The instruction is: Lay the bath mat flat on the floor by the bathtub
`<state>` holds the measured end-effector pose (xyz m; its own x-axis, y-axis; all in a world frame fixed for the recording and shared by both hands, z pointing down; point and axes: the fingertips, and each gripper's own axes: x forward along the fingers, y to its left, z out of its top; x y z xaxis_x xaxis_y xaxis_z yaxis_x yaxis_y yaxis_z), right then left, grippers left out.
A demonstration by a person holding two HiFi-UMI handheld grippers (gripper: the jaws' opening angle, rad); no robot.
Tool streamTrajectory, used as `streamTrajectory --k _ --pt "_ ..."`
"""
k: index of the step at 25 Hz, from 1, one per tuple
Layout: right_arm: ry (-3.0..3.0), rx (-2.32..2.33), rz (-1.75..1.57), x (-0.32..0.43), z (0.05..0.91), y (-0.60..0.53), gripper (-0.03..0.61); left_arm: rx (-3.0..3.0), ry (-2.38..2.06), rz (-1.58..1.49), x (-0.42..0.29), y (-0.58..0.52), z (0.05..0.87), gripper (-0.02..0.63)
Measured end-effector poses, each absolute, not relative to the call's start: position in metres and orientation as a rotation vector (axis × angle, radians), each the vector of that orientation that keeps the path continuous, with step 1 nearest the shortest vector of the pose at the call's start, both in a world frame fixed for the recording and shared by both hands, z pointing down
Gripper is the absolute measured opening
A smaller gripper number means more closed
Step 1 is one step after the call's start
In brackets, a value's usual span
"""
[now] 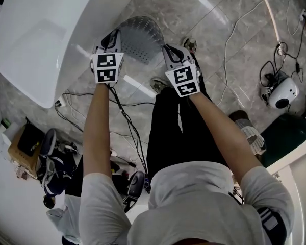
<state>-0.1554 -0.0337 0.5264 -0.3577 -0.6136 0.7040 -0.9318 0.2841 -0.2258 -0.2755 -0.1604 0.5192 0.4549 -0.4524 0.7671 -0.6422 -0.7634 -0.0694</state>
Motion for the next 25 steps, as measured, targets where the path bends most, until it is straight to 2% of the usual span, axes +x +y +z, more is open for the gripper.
streamTrajectory --k 8,25 --pt "-1.991 1.481 0.887 -0.086 0.543 -0.055 0.023 2.426 -0.897 1.143 -0.23 -0.174 0.538 0.023" --pt "-1.919 1.555 0.939 0.009 0.583 -0.084 0.023 2.419 -0.837 1.19 -0.143 -0.211 0.577 0.023"
